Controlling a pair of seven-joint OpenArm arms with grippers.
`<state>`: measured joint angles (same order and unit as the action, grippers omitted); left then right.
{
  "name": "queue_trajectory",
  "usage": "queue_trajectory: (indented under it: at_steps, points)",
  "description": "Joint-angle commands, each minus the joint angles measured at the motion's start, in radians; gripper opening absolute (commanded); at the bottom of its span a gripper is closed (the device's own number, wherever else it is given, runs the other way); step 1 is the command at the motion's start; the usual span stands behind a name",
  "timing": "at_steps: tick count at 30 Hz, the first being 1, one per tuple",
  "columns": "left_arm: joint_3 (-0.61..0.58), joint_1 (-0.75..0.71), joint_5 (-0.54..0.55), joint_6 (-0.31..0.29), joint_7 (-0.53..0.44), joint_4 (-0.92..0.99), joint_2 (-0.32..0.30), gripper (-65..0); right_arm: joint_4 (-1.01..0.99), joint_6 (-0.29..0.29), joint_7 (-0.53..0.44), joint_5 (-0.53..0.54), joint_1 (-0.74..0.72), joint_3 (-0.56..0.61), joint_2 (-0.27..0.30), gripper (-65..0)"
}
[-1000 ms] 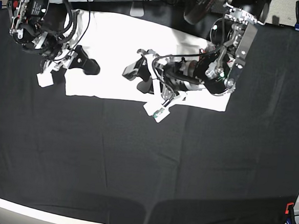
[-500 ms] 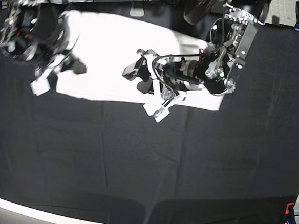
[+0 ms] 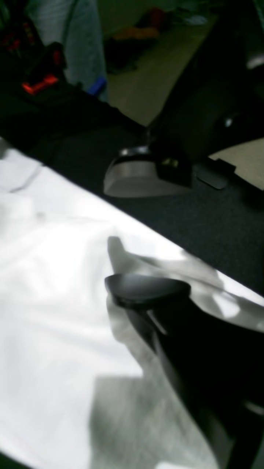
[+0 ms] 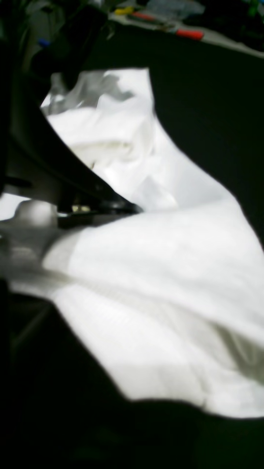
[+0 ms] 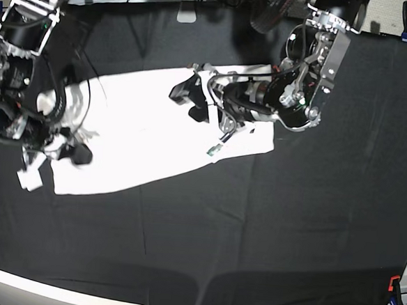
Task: Layout the t-shirt on the table in an organized manner, then fold the t-shirt properly
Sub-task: 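Fold the grasped end with the right gripper toward the left gripper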
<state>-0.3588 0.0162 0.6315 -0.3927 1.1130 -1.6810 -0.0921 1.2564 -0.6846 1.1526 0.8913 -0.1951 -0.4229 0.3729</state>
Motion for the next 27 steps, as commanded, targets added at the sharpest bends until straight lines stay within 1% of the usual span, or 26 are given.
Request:
queue_trajectory:
  at_steps: [1, 3, 5, 9, 11, 14, 16, 19, 20, 21, 23, 26, 27]
  points:
    - [0.002, 0.014, 0.023, -0.004, -0.01, -0.016, 0.005, -33.4, 0.016, -0.002, -0.017, 0.035, -0.021, -0.002, -0.009, -65.0]
    - [0.005, 0.014, 0.018, -0.004, -0.01, -0.016, 0.006, -33.4, 0.016, -0.002, -0.016, 0.056, -0.015, -0.001, -0.056, -65.0]
    - [0.005, 0.013, -0.021, -0.003, -0.016, -0.019, 0.006, -33.4, 0.016, -0.002, -0.016, 0.058, -0.004, -0.001, -0.108, -65.0]
    - [0.005, -0.006, -0.158, 0.027, -0.033, -0.061, 0.005, -33.4, 0.03, -0.002, -0.016, 0.054, 0.013, -0.001, -0.192, -65.0]
    - [0.005, -0.026, -0.224, 0.038, -0.033, -0.111, 0.005, -33.4, 0.056, -0.002, -0.016, 0.053, 0.017, 0.0, -0.222, -65.0]
    - [0.005, -0.075, -0.33, 0.076, -0.033, -0.219, 0.005, -33.4, 0.122, 0.0, -0.016, 0.051, 0.027, 0.013, -0.261, -65.0]
    - [0.005, -0.118, -0.407, 0.099, -0.033, -0.293, 0.005, -33.4, 0.186, 0.012, -0.016, 0.054, 0.045, 0.049, -0.279, -65.0]
    - [0.005, -0.192, -0.533, 0.158, -0.017, -0.381, 0.005, -33.4, 0.299, 0.043, -0.016, 0.045, 0.08, 0.14, -0.299, -65.0]
    - [0.005, -0.217, -0.564, 0.166, 0.004, -0.401, 0.005, -33.4, 0.334, 0.047, -0.016, 0.018, 0.091, 0.175, -0.305, -65.0]
    - [0.005, -0.241, -0.591, 0.167, 0.027, -0.415, 0.005, -33.4, 0.365, 0.061, -0.016, -0.02, 0.099, 0.208, -0.313, -65.0]
    - [0.005, -0.285, -0.647, 0.169, 0.043, -0.431, 0.002, -33.4, 0.407, 0.098, -0.016, -0.083, 0.113, 0.271, -0.33, -65.0]
    - [0.005, -0.323, -0.689, 0.171, 0.043, -0.437, -0.031, -33.4, 0.422, 0.129, -0.016, -0.137, 0.118, 0.351, -0.358, -65.0]
    - [0.005, -0.332, -0.709, 0.187, 0.043, -0.437, -0.046, -33.4, 0.422, 0.136, -0.016, -0.154, 0.119, 0.373, -0.37, -65.0]
